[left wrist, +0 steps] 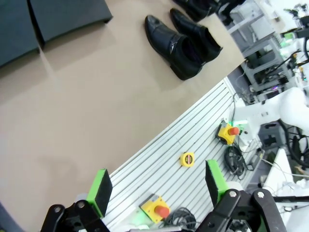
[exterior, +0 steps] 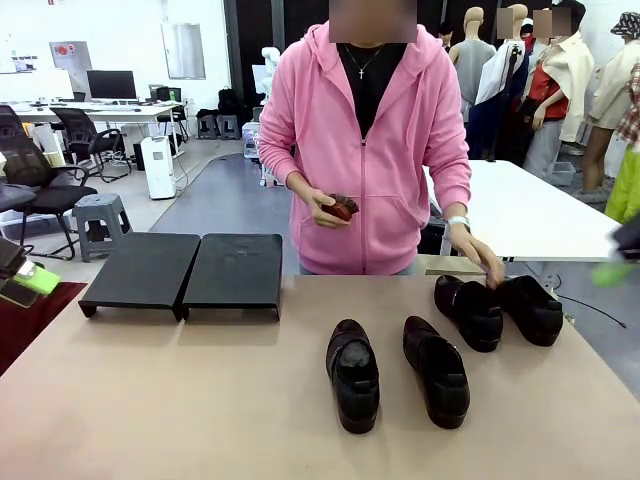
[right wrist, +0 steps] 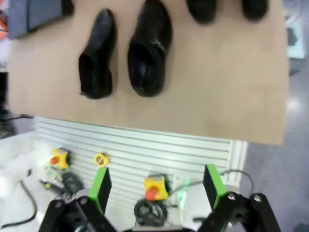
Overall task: Organize the shoes by placing them on the stand.
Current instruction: Pick up one Shoe and place it in the middle of the table.
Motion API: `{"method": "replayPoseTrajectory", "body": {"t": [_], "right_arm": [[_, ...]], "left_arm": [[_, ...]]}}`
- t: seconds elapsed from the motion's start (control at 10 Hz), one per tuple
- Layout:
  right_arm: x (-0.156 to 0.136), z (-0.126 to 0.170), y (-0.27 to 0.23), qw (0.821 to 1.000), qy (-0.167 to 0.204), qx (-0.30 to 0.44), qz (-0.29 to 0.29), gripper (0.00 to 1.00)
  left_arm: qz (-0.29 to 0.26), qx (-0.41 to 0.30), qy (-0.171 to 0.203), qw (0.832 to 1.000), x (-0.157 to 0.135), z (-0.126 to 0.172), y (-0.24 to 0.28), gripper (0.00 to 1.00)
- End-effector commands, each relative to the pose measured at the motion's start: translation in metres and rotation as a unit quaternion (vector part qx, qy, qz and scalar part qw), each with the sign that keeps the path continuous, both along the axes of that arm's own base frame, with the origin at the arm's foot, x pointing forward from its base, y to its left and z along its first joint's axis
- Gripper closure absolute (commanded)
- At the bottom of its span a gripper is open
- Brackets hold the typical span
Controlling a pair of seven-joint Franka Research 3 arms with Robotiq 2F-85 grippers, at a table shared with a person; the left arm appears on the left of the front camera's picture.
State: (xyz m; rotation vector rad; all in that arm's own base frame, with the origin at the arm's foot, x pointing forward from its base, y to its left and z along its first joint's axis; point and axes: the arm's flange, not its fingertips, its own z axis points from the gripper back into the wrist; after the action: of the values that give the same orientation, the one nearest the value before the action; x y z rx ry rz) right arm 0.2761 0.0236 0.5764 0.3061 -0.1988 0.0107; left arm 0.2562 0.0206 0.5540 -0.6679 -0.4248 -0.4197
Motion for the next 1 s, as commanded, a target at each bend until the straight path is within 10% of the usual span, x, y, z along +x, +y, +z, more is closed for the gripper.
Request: {"method": "replayPoseTrajectory", "body": {"t": [0.0,0.3,0.5,0.9], "right_arm": [[0.050,-0.025,0.093,0.997,-0.008,-0.080,0.015,0.00],[0.089,-0.120,0.223,0.991,0.021,-0.096,0.086,0.00],[0.101,-0.160,0.248,0.995,-0.035,-0.094,0.017,0.00],[0.121,-0.199,0.257,0.992,0.017,-0.112,0.059,0.00]], "left_arm": [[-0.008,-0.011,-0.006,1.000,0.001,0.000,0.001,0.00],[-0.008,-0.011,-0.006,1.000,0.001,0.000,0.001,0.00],[-0.008,-0.011,-0.006,1.000,0.001,0.000,0.001,0.00],[-0.008,-0.011,-0.006,1.000,0.001,0.000,0.001,0.00]]}}
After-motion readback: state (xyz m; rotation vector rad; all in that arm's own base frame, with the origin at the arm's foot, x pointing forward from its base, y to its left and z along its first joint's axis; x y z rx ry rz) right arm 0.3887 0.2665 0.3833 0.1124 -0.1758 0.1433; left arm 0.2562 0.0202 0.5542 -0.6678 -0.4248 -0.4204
